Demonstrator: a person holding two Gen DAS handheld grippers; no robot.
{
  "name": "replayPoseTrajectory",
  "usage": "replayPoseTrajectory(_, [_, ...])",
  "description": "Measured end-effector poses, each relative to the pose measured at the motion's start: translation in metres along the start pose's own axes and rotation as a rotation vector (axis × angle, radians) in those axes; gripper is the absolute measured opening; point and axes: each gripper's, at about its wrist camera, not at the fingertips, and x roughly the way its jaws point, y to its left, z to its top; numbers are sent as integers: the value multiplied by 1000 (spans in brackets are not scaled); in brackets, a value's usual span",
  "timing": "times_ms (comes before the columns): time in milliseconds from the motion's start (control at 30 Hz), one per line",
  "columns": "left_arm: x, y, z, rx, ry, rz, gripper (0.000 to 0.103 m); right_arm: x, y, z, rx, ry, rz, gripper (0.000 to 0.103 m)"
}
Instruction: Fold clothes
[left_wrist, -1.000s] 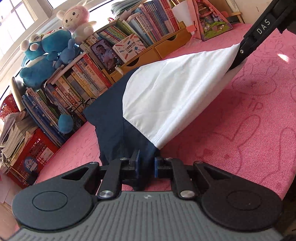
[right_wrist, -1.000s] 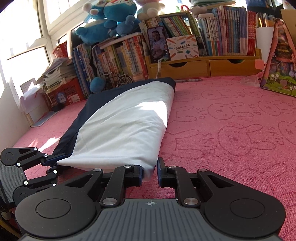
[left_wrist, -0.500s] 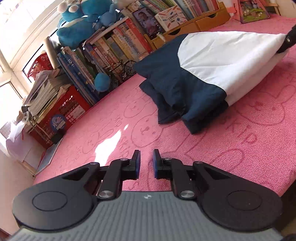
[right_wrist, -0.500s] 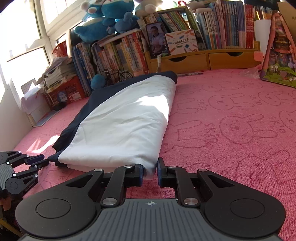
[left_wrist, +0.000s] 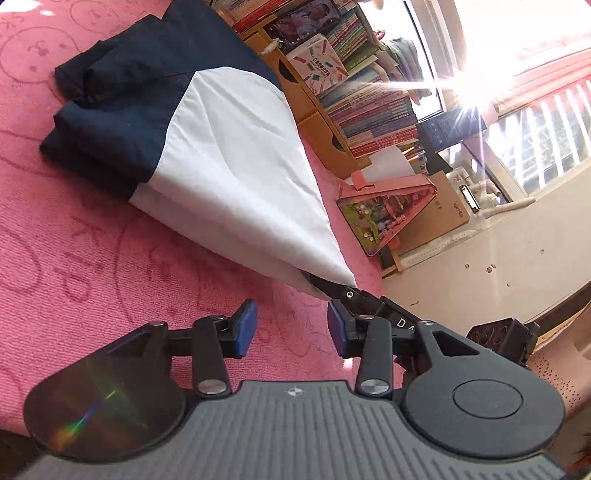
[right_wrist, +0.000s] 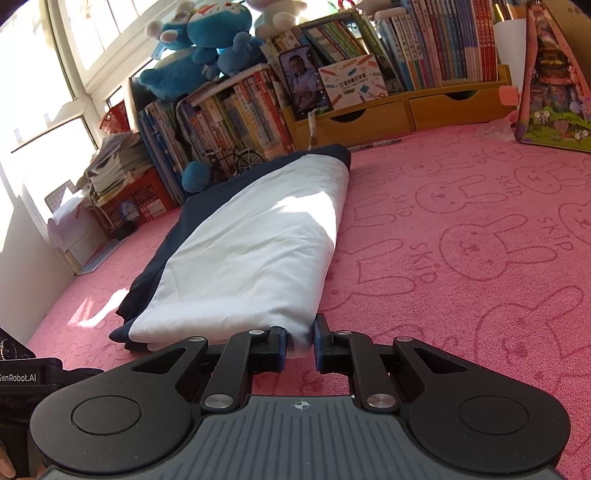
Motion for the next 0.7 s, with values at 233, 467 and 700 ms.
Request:
replayPoseTrajectory(233, [2,6,2,-176,-210,-103,81,-1,0,0,11,-2,5,15])
replayPoseTrajectory(467, [13,1,7,-208,-307,-34,81,-1,-4,0,51,-8,24,15])
replayPoseTrajectory(700, [16,3,-6,-267,-213,-139,88,-8,-6,14,84,-45,56,15])
